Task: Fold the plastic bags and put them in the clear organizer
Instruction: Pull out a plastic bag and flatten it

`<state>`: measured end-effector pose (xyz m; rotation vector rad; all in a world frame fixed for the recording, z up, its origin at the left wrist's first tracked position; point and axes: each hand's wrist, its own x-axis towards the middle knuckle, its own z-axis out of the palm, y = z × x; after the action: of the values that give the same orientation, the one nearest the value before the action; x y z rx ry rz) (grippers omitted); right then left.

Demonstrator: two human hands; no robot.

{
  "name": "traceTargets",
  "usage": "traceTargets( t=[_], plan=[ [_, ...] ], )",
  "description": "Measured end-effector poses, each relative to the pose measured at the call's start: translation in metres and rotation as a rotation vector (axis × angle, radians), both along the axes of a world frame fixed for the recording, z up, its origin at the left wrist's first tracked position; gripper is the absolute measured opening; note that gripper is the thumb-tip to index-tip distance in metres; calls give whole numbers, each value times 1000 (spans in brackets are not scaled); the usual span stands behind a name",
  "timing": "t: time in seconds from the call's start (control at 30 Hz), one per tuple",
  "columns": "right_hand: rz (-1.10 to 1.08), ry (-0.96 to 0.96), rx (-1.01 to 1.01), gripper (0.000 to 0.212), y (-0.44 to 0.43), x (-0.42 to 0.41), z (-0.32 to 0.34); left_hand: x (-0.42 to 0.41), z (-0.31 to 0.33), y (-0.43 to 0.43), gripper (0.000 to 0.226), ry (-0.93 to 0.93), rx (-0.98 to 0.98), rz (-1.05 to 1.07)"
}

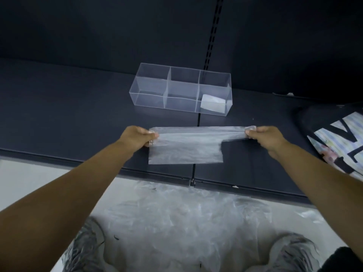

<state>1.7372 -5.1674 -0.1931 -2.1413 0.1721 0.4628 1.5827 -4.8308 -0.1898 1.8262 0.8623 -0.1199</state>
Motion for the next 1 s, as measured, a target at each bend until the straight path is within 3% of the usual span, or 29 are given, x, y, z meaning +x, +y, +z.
traceTargets(
  t=[0.13, 0.2, 0.3, 0.37, 0.43, 0.5, 0.6, 0.67, 0.73, 0.87, 1.0],
  plan=[
    [-104, -27, -88, 30, 8, 5, -24, 3, -19, -1, 24, 44, 161, 24],
    [-107, -34, -143, 28, 8, 6, -30, 1, -20, -7, 20, 59, 357, -34],
    [-89, -69, -198, 29, 8, 4, -34, -6, -20, -26, 23, -194, 808, -107],
    [-96, -104, -233, 30, 13, 1, -31, -10, -25, -42, 34, -304, 935, -337],
    [-151, -201, -305, 29, 24, -8, -22, -15, -34, -55, 44, -211, 932, -541],
    [-204, -424, -356, 31, 45, -26, -14, -21, -47, -57, 56, -55, 957, -592],
    [98, -720, -260, 24, 101, -76, -12, -29, -61, -59, 76, 83, 1003, -606],
    [470, -664, -216, 36, 140, -112, -21, -32, -66, -60, 81, 106, 1034, -620],
    [685, -580, -292, 47, 162, -132, -37, -33, -67, -60, 78, 125, 1067, -628],
    [770, -533, -568, 65, 145, -105, -62, -33, -66, -58, 82, 110, 1023, -620],
    [698, -513, -699, 68, 79, -53, -71, -40, -67, -50, 89, 128, 1018, -599]
  ],
)
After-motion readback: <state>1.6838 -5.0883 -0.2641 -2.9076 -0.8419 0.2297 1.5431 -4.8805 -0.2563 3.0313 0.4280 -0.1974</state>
